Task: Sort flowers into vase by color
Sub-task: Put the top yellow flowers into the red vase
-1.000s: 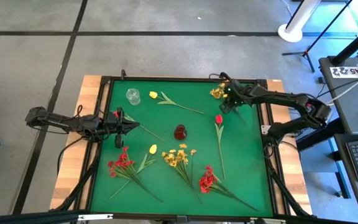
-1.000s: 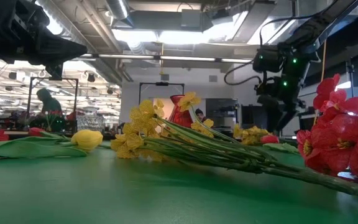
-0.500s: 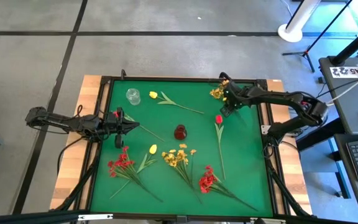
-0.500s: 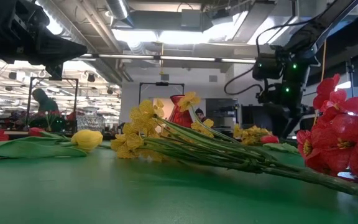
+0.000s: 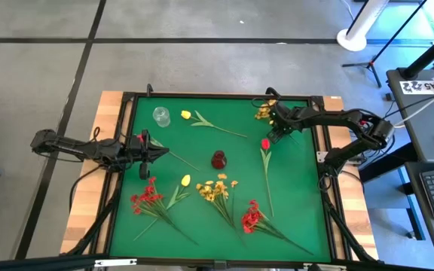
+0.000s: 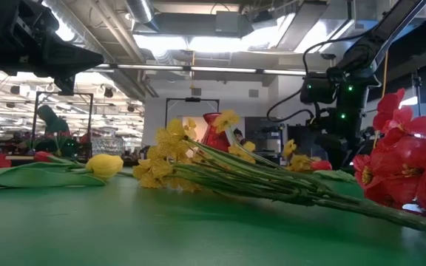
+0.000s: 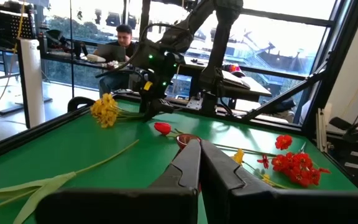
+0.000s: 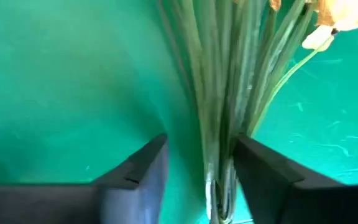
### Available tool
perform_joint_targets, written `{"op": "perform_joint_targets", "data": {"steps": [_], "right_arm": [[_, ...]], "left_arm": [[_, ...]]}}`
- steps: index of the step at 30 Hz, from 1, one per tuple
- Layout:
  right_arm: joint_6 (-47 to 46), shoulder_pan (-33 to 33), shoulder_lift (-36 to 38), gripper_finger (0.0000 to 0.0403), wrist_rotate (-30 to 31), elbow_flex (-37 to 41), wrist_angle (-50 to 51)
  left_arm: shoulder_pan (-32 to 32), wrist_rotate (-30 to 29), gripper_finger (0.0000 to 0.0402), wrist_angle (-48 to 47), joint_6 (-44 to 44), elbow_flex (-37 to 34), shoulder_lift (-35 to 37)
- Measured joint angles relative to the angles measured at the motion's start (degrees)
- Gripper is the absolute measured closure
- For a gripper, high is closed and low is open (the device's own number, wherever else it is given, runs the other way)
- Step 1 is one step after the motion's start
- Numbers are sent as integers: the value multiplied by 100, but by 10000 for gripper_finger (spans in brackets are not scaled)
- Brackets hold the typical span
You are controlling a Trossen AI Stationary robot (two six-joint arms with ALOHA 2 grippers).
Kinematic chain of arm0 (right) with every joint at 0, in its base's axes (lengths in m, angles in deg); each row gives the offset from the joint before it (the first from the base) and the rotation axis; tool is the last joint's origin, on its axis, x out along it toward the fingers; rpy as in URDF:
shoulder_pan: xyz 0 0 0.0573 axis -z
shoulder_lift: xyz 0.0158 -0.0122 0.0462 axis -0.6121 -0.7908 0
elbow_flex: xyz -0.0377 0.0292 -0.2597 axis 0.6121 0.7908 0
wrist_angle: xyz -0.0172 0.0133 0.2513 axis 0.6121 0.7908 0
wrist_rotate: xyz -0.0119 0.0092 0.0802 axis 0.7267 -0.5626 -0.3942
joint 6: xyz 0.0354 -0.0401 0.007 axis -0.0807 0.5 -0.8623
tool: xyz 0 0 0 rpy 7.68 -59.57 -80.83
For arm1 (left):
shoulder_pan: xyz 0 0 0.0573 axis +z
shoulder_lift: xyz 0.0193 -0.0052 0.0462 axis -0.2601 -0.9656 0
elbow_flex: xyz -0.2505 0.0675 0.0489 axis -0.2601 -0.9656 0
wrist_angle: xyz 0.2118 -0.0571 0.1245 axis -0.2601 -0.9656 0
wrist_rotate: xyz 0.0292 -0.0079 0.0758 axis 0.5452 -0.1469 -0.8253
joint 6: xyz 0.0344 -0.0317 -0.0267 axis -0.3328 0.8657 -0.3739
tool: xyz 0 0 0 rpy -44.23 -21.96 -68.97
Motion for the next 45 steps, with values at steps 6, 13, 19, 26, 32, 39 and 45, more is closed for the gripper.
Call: {"op": "perform_joint_targets", "data": {"steps": [6, 13, 19, 26, 32, 39, 45], "right_arm": [[110, 11, 174, 380, 103, -38, 131], [86, -2, 884, 389, -40, -365, 186], [-326, -473, 2089, 391, -1152, -411, -1022], [-386, -1910, 2819, 394, -1961, 154, -4355], [-171, -3101, 2280, 398, -1520, 802, -7143], [380, -3750, 750, 396, -1022, 887, -9673], [513, -3786, -629, 395, -850, 801, -11344]], "left_arm": [[2, 0, 401, 2, 0, 0, -1], [2, 0, 401, 2, 0, 0, -1], [2, 0, 401, 0, 0, -1, 0], [2, 0, 401, 0, 0, 0, -1], [0, 0, 401, 2, -2, -1, 1], [2, 0, 401, 1, 0, -1, -1], [0, 0, 401, 2, -2, 0, -1]]}}
